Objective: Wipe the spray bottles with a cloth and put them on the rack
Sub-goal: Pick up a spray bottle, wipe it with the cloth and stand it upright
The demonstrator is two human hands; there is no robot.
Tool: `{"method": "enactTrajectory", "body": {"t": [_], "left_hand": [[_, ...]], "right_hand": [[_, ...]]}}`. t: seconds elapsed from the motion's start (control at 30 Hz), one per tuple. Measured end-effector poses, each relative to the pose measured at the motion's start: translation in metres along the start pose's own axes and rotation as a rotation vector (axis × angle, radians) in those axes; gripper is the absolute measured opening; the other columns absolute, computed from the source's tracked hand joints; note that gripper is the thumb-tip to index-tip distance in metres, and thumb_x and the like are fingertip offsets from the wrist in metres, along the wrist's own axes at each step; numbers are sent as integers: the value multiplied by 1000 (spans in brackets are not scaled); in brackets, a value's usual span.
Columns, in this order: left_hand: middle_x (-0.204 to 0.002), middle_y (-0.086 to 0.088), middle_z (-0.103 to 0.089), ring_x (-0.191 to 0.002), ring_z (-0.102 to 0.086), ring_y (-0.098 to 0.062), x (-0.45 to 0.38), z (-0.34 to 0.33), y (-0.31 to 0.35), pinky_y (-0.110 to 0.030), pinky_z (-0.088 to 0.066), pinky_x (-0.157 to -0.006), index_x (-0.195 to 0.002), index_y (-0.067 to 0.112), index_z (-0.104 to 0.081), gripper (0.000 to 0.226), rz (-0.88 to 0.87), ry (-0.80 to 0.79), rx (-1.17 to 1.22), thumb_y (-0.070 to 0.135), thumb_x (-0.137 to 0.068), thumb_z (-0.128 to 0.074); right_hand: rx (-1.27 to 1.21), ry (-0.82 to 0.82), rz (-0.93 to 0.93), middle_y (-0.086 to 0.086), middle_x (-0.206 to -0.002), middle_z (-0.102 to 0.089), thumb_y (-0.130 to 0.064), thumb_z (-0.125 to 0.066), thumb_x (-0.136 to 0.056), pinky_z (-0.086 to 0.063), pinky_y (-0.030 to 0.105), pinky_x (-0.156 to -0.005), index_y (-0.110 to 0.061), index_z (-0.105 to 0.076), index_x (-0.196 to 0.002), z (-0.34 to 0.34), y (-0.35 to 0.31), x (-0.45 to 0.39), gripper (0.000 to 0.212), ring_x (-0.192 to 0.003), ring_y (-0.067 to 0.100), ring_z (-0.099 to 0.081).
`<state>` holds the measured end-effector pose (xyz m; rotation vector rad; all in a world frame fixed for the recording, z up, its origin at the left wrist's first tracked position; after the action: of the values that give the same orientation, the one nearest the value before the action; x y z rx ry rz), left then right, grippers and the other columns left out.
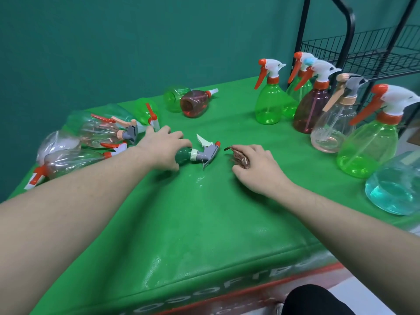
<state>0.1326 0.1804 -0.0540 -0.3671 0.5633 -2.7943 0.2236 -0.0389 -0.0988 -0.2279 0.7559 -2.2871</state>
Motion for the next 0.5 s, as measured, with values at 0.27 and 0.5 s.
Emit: {"method": "enactTrajectory", "body": {"t": [0.27,0.5], "left_hand": [[-148,10,-46,-134,-39,-22,70,-11,8,-56,-33,-113,-153,39,-35,78,36,58,172,59,-85,-68],[-136,2,-46,-107,-50,-16,143,-28,9,-37,-50,-90,-147,34,-41,73,72,132,398,50,-84,-74]], "right_hand": [[-159,-16,-48,5,-140,-57,-27,-59,-89,-39,39,-112,-26,-48,-144,-4,-16,38,57,-127,31,-50],[-292,-60,-83,-5,-94,-71,-28,-54,-94,-50,31,-80,-23,-46,-118,-13,-34,81,26,-91,17,-66]]}}
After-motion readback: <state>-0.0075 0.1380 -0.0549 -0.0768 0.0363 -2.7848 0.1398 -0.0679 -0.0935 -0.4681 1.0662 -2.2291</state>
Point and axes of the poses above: each hand's wrist, its own x-axis away from the middle knuckle, its own z-axis out of the back of the hand, y = z × x, the point moved 3 cm from there along -x, towards the middle knuckle
